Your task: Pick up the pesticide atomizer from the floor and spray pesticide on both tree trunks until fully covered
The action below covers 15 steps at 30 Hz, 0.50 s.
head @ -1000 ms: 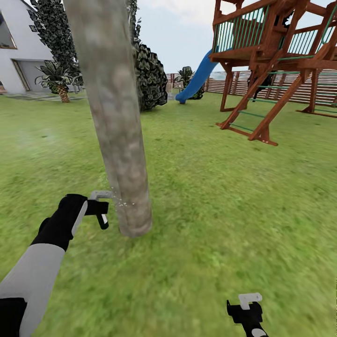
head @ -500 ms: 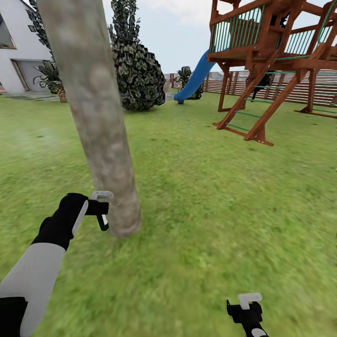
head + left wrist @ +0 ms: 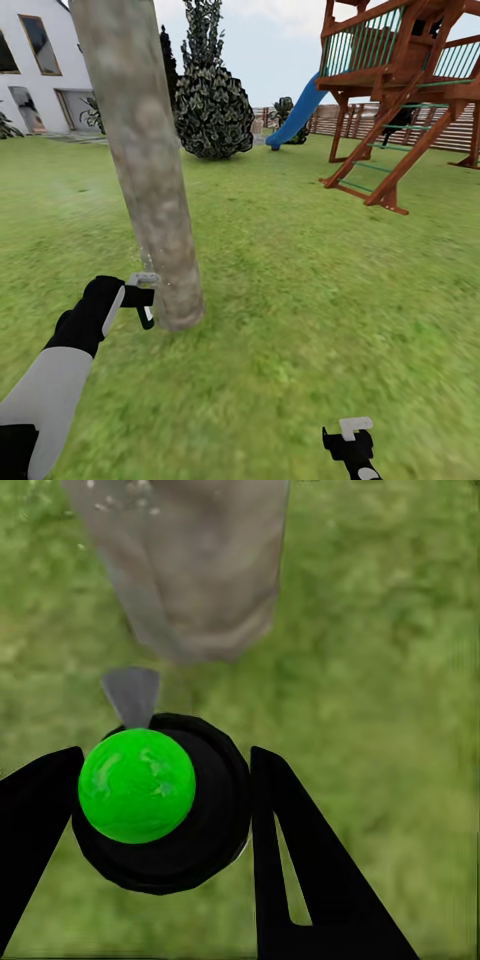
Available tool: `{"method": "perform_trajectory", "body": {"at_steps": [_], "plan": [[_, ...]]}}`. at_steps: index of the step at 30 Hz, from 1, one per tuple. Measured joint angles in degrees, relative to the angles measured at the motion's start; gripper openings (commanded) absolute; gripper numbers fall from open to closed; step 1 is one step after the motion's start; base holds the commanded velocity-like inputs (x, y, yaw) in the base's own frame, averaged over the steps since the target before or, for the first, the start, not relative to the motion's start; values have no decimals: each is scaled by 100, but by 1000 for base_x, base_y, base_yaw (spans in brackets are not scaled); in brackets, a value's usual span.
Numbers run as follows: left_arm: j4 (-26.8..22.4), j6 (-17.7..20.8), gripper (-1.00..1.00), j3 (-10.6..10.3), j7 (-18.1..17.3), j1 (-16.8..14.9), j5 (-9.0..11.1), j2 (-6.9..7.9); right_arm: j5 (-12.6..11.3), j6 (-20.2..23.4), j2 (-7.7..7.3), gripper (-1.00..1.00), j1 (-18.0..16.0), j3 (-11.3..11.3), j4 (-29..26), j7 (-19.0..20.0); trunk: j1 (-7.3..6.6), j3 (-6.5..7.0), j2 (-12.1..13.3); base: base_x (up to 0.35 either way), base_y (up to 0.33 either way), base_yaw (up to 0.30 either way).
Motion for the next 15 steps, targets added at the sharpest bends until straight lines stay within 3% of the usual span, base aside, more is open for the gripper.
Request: {"method": "perform_trajectory", "body": {"at_steps": [10,15], "plan": [[-87,43,-100,-1,23,-33,-1,-37,0,1,3,100,2,0,-4,0,-3,13,0,216,-193,25],[-86,42,-100,0,23,-22,-4,-37,1,0,12,100,1,1,-3,2,-1,13,0,43,-260,28]]}}
